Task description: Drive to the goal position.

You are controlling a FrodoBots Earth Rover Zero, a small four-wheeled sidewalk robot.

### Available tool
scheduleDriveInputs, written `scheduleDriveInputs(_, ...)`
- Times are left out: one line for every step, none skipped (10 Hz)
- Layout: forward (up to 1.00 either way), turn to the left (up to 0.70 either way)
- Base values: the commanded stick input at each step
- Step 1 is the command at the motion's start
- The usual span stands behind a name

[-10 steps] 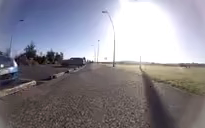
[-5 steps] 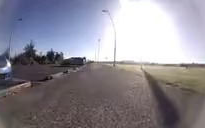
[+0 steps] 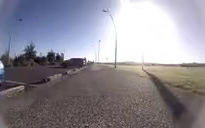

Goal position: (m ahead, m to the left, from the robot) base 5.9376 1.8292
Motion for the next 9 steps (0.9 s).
scheduleDriveInputs(0.7,0.0)
scheduleDriveInputs(0.7,0.0)
scheduleDriveInputs(0.7,0.0)
scheduleDriveInputs(0.7,0.0)
scheduleDriveInputs(0.7,0.0)
scheduleDriveInputs(0.7,0.0)
scheduleDriveInputs(0.7,0.0)
scheduleDriveInputs(0.7,0.0)
scheduleDriveInputs(0.7,0.0)
